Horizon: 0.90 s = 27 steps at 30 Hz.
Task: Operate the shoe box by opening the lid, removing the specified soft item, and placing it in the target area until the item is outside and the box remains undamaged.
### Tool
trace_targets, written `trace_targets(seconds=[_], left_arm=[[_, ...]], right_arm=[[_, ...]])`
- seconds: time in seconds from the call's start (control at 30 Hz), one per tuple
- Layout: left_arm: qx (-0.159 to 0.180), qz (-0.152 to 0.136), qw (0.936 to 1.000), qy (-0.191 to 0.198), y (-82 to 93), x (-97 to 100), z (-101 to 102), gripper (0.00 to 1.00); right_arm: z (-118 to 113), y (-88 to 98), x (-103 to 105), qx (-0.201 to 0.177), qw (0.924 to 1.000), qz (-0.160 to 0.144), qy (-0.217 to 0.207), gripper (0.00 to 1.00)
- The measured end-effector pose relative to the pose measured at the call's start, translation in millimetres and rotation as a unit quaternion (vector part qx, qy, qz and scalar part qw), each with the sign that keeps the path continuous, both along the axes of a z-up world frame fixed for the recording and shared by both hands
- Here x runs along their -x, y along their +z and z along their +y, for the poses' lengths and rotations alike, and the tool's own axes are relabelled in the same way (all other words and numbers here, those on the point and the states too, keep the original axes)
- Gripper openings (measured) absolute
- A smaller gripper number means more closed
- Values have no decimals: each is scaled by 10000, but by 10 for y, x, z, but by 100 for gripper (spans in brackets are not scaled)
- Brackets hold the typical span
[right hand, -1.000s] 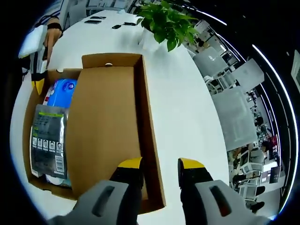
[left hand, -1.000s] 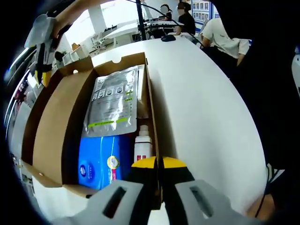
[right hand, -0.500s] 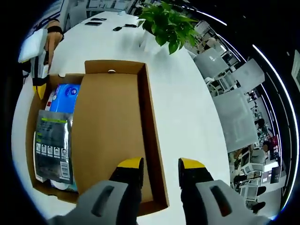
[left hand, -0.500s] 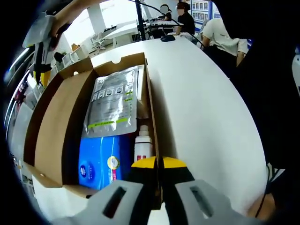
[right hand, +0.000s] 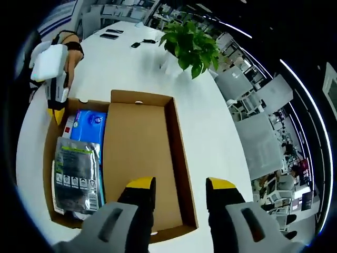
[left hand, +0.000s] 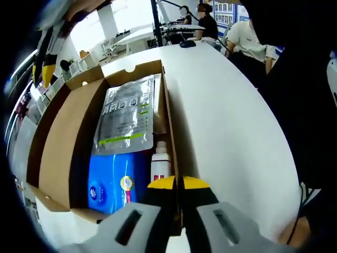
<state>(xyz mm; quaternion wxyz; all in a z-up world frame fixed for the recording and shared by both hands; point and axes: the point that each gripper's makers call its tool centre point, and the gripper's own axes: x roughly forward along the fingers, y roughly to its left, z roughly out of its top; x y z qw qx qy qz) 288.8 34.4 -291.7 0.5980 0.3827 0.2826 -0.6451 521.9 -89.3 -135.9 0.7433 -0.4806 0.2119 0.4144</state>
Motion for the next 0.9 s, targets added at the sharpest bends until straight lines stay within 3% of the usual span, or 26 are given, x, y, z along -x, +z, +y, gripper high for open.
trace_targets(seconds=[0.07, 0.13, 0.4, 0.5, 0.57, 0.63, 0.83, 0.9], left_arm=[[30, 21, 10000, -10, 1, -1, 2, 2], [55, 70, 10000, 5, 3, 4, -2, 2], [43, 98, 9999, 18, -4, 40, -11, 2], [-3, 67, 10000, 16, -5, 36, -18, 2], [-28, 45, 10000, 32, -8, 35, -18, 2], [-37, 48, 10000, 46, -11, 32, -17, 2], [-113, 46, 9999, 84, -30, 15, -15, 2], [-121, 32, 9999, 109, -34, 16, -7, 2]], right_arm=[[4, 24, 191, -26, 10000, 5, -26, 36], [-14, 104, 258, -78, 9996, -208, -145, 36], [-105, 323, 861, -611, 9973, -145, -382, 36], [-176, 425, 931, -847, 9939, -466, -528, 38], [-245, 420, 1031, -1142, 9898, -282, -807, 40], [-281, 407, 1093, -1132, 9900, -263, -794, 42], [-396, 358, 1194, -1169, 9871, -306, -1053, 41], [-381, 376, 1239, -1372, 9838, -418, -1073, 40]])
